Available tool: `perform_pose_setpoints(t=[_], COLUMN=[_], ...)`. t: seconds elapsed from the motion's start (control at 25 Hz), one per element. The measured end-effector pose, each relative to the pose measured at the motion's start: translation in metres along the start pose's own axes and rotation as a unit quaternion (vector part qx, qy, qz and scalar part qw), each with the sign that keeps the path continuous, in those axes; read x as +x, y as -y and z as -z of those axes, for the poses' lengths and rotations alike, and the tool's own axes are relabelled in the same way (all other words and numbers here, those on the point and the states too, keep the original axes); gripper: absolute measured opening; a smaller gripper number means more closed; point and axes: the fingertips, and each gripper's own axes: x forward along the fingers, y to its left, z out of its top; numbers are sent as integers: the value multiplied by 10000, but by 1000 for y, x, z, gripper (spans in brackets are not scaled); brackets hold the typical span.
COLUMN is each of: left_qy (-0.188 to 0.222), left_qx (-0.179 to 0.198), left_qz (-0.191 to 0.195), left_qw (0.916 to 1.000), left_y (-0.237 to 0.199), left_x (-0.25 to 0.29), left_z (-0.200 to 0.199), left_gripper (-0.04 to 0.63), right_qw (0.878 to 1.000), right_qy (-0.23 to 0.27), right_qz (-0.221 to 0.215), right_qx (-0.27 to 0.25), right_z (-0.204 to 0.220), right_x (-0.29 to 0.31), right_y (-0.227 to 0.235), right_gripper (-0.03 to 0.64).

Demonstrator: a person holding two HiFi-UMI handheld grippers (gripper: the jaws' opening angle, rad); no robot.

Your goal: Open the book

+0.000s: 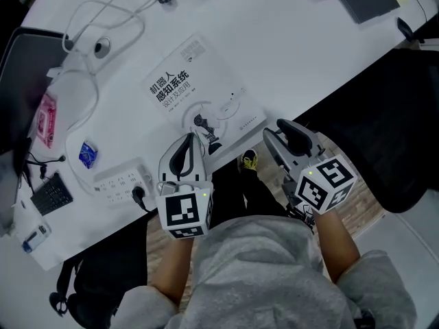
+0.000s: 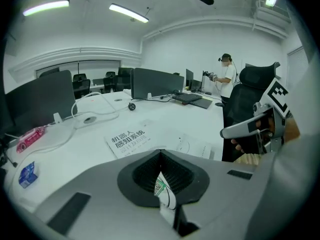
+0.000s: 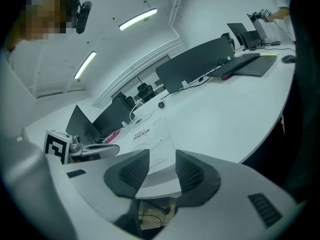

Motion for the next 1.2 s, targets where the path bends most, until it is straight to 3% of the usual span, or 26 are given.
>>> perform_pose_setpoints(t=[0.8,1.0,1.2], left_qy=[-495,-546,-562], left_qx=[-293,-280,-267], left_qz=[320,371,493], left_qw=[9978,9974,9968], left_y=[-8,-9,-8], left_x=[45,46,47], left_z=[28,29,30], left_gripper=[9,9,9], right_qw=[9955,9974,9960], right_qy=[-557,-596,-712], right_qz=[-71,-231,0], right_qx=[765,328,-548], right_z=[21,14,11], right_x=[38,36,36], right_y=[20,7,0], right_gripper=[155,155,155])
